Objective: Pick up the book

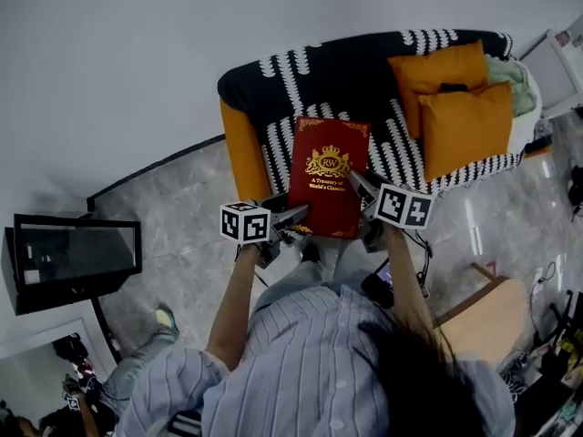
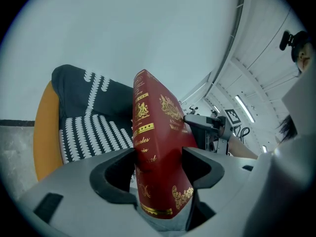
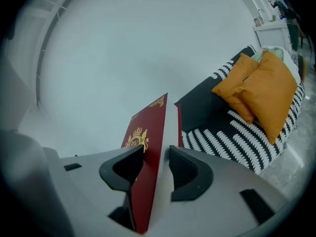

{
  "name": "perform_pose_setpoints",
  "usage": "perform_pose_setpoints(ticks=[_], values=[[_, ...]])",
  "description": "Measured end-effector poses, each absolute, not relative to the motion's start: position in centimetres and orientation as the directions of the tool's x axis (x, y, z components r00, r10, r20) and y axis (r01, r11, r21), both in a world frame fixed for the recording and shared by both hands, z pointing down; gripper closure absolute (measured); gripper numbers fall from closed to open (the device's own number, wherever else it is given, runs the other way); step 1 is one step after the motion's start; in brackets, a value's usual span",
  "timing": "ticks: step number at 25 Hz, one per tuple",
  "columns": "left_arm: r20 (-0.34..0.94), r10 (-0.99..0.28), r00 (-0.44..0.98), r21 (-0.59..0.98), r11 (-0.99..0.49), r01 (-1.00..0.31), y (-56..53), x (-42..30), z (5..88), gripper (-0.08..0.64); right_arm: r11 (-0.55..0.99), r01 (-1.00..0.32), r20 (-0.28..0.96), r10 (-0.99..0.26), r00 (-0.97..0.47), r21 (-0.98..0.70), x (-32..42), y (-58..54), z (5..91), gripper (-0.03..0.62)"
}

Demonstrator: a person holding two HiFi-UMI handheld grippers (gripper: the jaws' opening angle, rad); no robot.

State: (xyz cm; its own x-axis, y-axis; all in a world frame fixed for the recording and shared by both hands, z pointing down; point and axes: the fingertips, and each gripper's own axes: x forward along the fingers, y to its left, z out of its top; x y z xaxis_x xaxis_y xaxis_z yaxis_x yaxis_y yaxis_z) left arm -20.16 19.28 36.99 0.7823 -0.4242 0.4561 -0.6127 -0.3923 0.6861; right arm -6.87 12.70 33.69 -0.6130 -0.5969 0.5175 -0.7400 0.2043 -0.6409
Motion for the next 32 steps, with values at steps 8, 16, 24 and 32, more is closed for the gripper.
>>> perform_pose_setpoints(ticks=[8,16,24,32], values=[[0.428,-0.398,0.811,0.695,-0.428,-0.577,23.3,-21.5,36.6,0.252,0.142,-0.752,0.516,-0.646,-0.563,-0.643,-7.6,17.7,33.5,0.42],[0.405,-0.385,0.83,0.701,-0.452,-0.552,26.5,-21.4,36.1,0.252,0.115,-0.778,0.53,-0.67,-0.52,-0.618,-7.4,21.5,32.6,0.42],[0.409,-0.349,0.843,0.67,-0.512,-0.537,28.1,-20.8,35.5,0.252,0.124,-0.787,0.537,-0.666,-0.518,-0.604,-6.8,23.6,31.8,0.422],[0.404,-0.339,0.849,0.672,-0.52,-0.528,30.3,-18.7,34.7,0.255,0.121,-0.788,0.529,-0.68,-0.509,-0.603,-4.5,26.4,31.0,0.422]])
